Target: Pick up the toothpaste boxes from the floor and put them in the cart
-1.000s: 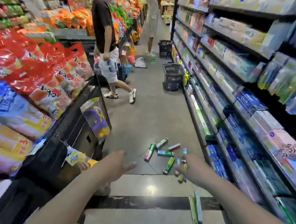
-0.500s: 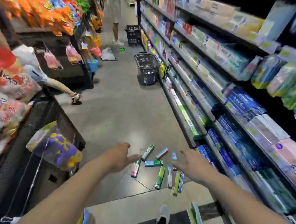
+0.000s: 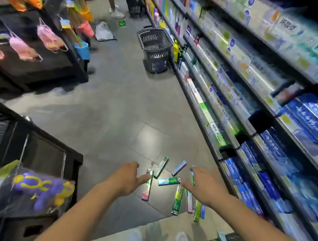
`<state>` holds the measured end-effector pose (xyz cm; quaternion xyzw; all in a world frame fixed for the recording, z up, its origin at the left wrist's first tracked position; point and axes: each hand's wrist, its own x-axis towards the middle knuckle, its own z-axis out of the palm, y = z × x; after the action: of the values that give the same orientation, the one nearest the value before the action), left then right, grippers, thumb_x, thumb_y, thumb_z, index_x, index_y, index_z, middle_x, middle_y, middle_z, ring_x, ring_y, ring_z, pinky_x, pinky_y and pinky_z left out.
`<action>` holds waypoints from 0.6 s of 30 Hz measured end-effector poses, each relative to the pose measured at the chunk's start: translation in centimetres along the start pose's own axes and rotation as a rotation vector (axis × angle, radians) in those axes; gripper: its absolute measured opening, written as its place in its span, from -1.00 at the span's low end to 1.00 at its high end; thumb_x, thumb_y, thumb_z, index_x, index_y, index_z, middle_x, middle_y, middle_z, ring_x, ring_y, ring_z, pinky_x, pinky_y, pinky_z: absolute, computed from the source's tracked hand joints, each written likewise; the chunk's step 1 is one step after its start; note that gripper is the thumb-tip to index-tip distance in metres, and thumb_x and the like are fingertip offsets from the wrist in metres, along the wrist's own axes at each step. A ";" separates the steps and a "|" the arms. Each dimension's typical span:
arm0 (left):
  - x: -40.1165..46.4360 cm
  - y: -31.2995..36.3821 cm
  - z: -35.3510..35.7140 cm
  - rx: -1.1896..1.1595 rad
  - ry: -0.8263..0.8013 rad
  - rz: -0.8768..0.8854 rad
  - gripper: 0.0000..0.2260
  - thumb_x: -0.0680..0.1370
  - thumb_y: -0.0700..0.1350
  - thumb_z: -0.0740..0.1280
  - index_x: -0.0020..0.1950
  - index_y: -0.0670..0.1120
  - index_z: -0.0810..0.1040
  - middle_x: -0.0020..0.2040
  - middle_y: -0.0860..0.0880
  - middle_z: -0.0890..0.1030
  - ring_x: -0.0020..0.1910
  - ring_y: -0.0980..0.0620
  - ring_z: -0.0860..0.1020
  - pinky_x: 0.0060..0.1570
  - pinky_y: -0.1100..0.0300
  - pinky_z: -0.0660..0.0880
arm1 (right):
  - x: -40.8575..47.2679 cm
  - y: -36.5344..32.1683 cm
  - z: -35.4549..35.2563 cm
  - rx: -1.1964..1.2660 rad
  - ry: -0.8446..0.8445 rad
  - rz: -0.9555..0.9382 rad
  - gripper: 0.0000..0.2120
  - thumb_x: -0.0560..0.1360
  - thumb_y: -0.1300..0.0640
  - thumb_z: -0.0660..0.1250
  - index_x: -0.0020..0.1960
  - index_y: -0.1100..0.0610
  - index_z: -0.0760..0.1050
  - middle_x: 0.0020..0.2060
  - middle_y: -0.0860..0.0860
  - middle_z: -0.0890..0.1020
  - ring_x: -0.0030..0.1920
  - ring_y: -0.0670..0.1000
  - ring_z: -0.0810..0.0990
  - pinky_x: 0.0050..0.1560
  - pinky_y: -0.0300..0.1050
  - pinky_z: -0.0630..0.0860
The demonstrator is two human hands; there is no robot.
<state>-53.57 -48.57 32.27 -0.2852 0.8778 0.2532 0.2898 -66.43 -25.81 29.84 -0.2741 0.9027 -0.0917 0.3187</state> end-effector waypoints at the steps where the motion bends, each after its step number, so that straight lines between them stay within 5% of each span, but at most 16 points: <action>1: 2.2 -0.3 0.5 -0.007 -0.015 -0.006 -0.31 0.56 0.29 0.19 0.51 -0.17 0.25 0.47 -0.17 0.36 0.42 -0.11 0.36 0.32 0.12 0.30 | 1.6 0.3 1.1 0.011 -0.006 0.017 -0.43 0.54 -0.27 0.19 0.40 0.08 0.31 0.35 0.05 0.43 0.33 0.11 0.42 0.24 0.03 0.44; 6: 15.4 -3.2 7.3 -0.019 -0.031 -0.026 -0.37 0.57 0.26 0.21 0.43 -0.18 0.31 0.40 -0.20 0.42 0.37 -0.14 0.39 0.29 0.09 0.35 | 11.7 3.1 10.6 0.055 -0.027 0.148 -0.47 0.55 -0.22 0.20 0.37 0.11 0.31 0.31 0.08 0.44 0.30 0.12 0.45 0.21 0.02 0.45; 14: 37.3 -12.9 29.0 -0.069 -0.103 -0.160 -0.42 0.57 0.12 0.31 0.43 -0.21 0.26 0.37 -0.24 0.39 0.32 -0.19 0.42 0.23 0.09 0.36 | 28.9 10.4 34.7 0.102 -0.103 0.366 -0.51 0.53 -0.10 0.26 0.35 0.14 0.30 0.29 0.11 0.43 0.31 0.15 0.44 0.21 -0.03 0.42; 18: 46.7 -17.0 38.5 -0.118 -0.103 -0.230 -0.44 0.54 0.05 0.38 0.38 -0.23 0.27 0.31 -0.26 0.41 0.28 -0.24 0.43 0.22 0.03 0.40 | 35.0 14.4 45.5 0.145 -0.081 0.416 -0.64 0.55 0.00 0.26 0.26 0.15 0.36 0.17 0.13 0.51 0.15 0.16 0.52 0.11 -0.04 0.48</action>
<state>-59.78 -53.63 -30.07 -0.3872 0.8069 0.2837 0.3442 -66.90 -32.77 -28.94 -0.0619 0.9172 -0.0777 0.3858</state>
